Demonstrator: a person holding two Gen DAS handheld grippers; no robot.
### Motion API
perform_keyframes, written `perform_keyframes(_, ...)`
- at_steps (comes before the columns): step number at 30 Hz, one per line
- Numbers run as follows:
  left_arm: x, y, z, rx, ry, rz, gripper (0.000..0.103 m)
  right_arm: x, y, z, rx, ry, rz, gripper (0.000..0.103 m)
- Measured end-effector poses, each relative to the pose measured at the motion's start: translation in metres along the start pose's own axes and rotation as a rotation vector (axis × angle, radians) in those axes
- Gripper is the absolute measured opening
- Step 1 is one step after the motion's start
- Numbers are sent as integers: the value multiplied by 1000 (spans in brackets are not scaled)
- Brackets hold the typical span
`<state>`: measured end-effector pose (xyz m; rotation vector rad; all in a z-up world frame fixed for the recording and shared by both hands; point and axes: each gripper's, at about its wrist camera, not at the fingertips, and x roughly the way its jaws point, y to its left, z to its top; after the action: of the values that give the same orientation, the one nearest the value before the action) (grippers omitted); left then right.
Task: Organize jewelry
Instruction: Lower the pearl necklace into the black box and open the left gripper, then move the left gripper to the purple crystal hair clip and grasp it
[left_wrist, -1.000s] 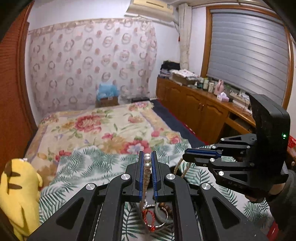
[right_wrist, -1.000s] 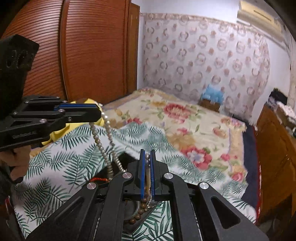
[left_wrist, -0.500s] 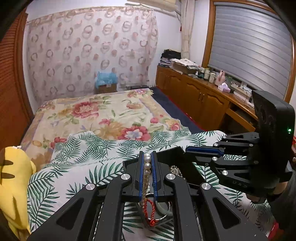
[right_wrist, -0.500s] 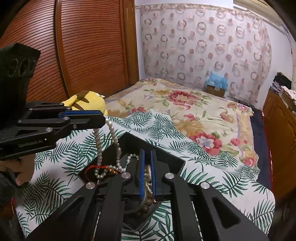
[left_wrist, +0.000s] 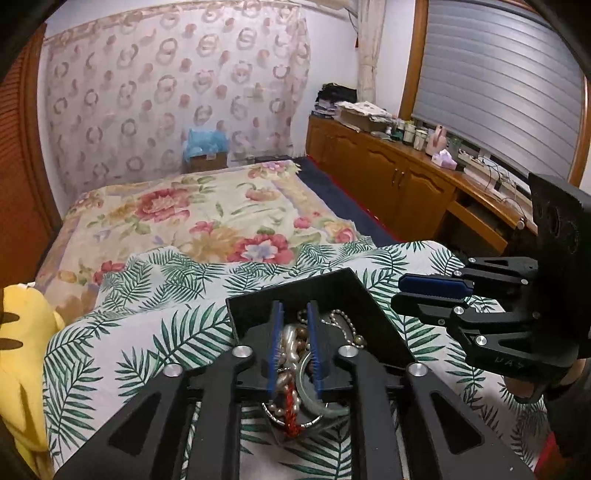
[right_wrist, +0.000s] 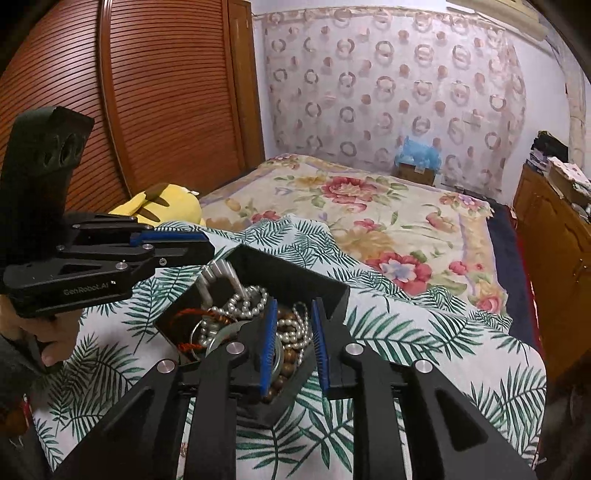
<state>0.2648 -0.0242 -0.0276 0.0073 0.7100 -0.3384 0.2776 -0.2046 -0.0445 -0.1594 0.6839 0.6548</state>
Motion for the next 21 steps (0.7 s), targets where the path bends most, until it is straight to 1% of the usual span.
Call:
perform_keyframes(1, -3, -1, -1, 0, -2, 0, 21, -2, 1, -2, 2, -2, -1, 21)
perform_keyframes(2, -6, -2, -3, 2, -6, 3, 27, -6, 1, -5, 7, -7, 0, 21)
perform_keyframes(3, -9, -2, -6, 4, -9, 6, 37, -8, 2, -8, 9, -10, 1, 21)
perform_keyframes(4, -12, -3, -10, 8, -12, 15, 41, -11, 3, -11, 11, -14, -1, 21)
perform_keyframes(5, -14, -5, -13, 11, -14, 21, 50, -15, 6, -16, 10, -17, -5, 21)
perform_keyframes(6, -17, -7, -17, 15, -17, 30, 63, -17, 8, -19, 8, -20, -5, 21)
perform_keyframes(8, -22, -10, -26, 16, -20, 45, 75, -22, 13, -25, 11, -24, -2, 21)
perform_keyframes(10, -26, -11, -33, 11, -18, 47, 83, -29, 17, -31, 14, -26, 8, 21)
perform_keyframes(11, -29, -12, -37, 8, -15, 50, 90, -33, 20, -35, 16, -30, 10, 21)
perform_keyframes(12, -32, -13, -42, 6, -14, 54, 92, -37, 22, -37, 18, -33, 12, 21)
perform_keyframes(13, -36, -14, -46, 7, -14, 52, 92, -40, 24, -41, 21, -37, 17, 21)
perform_keyframes(14, -39, -14, -49, 7, -13, 53, 94, -44, 27, -44, 24, -40, 19, 25)
perform_keyframes(15, -42, -14, -54, 6, -10, 57, 95, -46, 30, -47, 23, -42, 19, 33)
perform_keyframes(17, -46, -14, -59, 4, -5, 59, 95, -51, 36, -53, 18, -41, 18, 40)
perform_keyframes(21, -59, -12, -80, -8, 6, 78, 95, -58, 47, -68, 15, -24, 22, 40)
